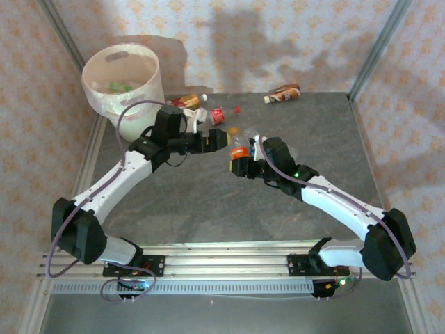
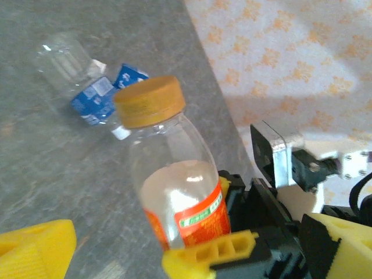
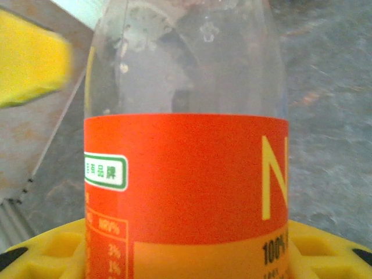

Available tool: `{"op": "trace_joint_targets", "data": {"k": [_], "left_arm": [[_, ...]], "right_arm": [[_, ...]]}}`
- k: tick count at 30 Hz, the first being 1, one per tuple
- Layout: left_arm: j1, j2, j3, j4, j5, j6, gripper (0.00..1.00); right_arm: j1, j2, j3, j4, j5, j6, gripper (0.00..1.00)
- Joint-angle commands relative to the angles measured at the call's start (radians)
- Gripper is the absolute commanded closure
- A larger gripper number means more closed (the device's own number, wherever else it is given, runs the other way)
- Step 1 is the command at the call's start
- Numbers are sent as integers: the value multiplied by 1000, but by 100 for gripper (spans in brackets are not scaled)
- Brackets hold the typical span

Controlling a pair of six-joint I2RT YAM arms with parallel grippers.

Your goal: Put the plastic bottles in the bin

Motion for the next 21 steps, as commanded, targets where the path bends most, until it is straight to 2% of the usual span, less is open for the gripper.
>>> {"op": "trace_joint_targets", "data": {"k": [1, 5, 10, 12, 14, 16, 18, 21], "left_arm": [[-32, 68, 10, 124, -2, -71, 0], [-42, 140, 13, 219, -11, -192, 0], [-93, 178, 25, 263, 0, -223, 0], [-102, 175, 16, 271, -19, -221, 11], [-100, 163, -1, 284, -45, -229, 29], [-96, 161, -4, 280, -50, -229, 36], [-97, 168, 2, 275, -37, -231, 39], [-97, 174, 4, 279, -41, -240, 48]], "right_arm": [[3, 2, 25, 89, -86, -44, 68], [20, -1, 19, 143, -43, -62, 67], [51, 19, 34, 184, 20, -113, 68], [53, 27, 42, 200, 31, -115, 67], [55, 27, 40, 217, 43, -116, 66], [55, 26, 38, 214, 57, -117, 64], [55, 22, 35, 203, 66, -119, 58], [55, 14, 28, 184, 64, -116, 34]]}}
